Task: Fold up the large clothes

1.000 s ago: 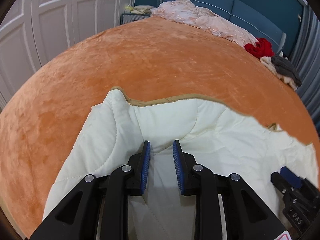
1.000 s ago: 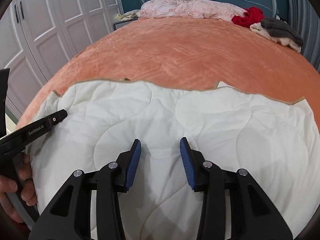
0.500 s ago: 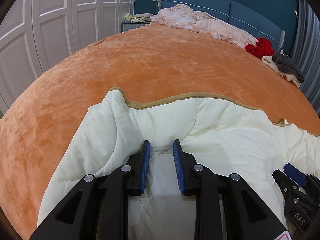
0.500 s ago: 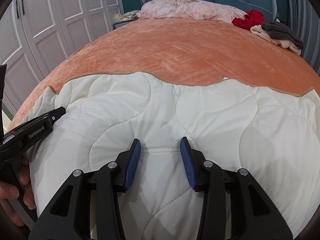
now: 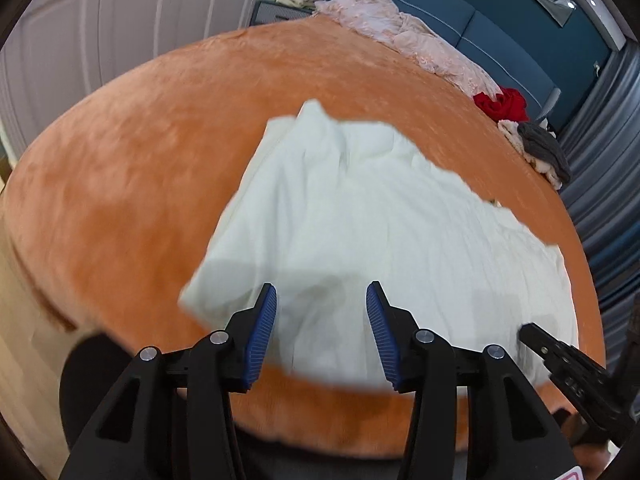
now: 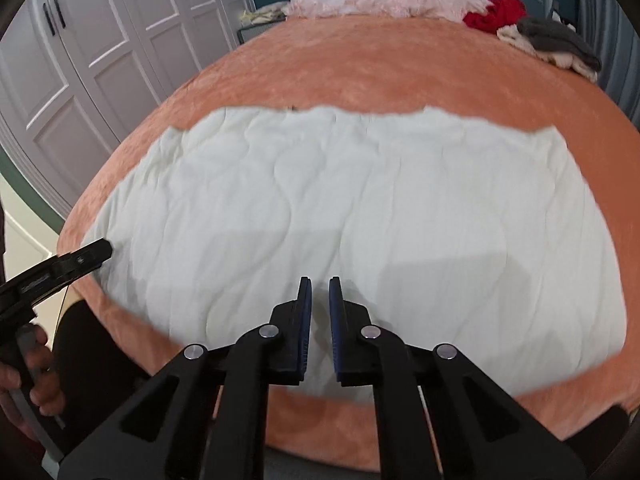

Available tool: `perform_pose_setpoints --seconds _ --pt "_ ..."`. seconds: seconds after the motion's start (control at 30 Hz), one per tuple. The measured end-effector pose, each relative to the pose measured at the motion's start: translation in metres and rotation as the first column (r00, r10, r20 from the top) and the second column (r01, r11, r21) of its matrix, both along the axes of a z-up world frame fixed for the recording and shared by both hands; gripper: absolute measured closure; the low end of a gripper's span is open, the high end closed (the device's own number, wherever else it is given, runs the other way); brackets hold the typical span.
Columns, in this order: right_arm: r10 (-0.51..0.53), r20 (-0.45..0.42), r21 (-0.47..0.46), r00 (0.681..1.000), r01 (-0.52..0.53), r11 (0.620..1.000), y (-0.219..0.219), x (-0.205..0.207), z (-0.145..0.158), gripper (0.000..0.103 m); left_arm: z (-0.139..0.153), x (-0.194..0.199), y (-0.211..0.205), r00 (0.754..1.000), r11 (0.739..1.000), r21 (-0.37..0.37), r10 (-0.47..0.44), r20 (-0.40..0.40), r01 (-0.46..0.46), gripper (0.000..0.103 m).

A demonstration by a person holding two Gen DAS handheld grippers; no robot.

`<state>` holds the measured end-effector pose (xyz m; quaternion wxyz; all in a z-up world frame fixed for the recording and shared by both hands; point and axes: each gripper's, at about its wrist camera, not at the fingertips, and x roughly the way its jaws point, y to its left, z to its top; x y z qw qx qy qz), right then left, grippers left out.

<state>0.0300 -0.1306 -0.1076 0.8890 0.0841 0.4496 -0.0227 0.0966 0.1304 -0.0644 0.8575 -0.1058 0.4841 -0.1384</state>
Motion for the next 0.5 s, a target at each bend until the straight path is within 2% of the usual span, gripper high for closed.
perform_pose_setpoints --seconds 0.13,0.2,0.33,0.43,0.5 --pt "0.001 -0.029 0.005 1.000 0.000 1.000 0.003 -0.009 -0.013 0.095 0.004 -0.023 -0.010 1.000 0.999 -0.023 -0.023 -0.012 0.023 0.057" --pt "-0.011 -0.030 0.021 1.000 0.011 1.000 0.000 -0.013 -0.016 0.095 0.008 -0.028 -0.023 0.999 0.999 -0.011 -0.051 0.004 0.051 0.057" --pt "-0.035 -0.006 0.050 0.999 0.035 0.998 -0.005 -0.011 -0.006 0.095 0.008 -0.023 -0.061 0.993 0.993 0.004 -0.114 0.024 0.114 0.057" --pt "-0.044 0.001 0.035 0.999 0.044 0.998 -0.007 0.000 0.000 0.095 -0.005 -0.010 -0.084 0.992 0.991 0.051 -0.122 -0.008 0.122 0.057" --pt "-0.048 -0.027 0.032 0.999 0.049 0.998 -0.009 0.007 -0.007 0.095 -0.011 -0.008 -0.092 0.993 0.989 0.093 -0.114 0.004 0.113 0.057"
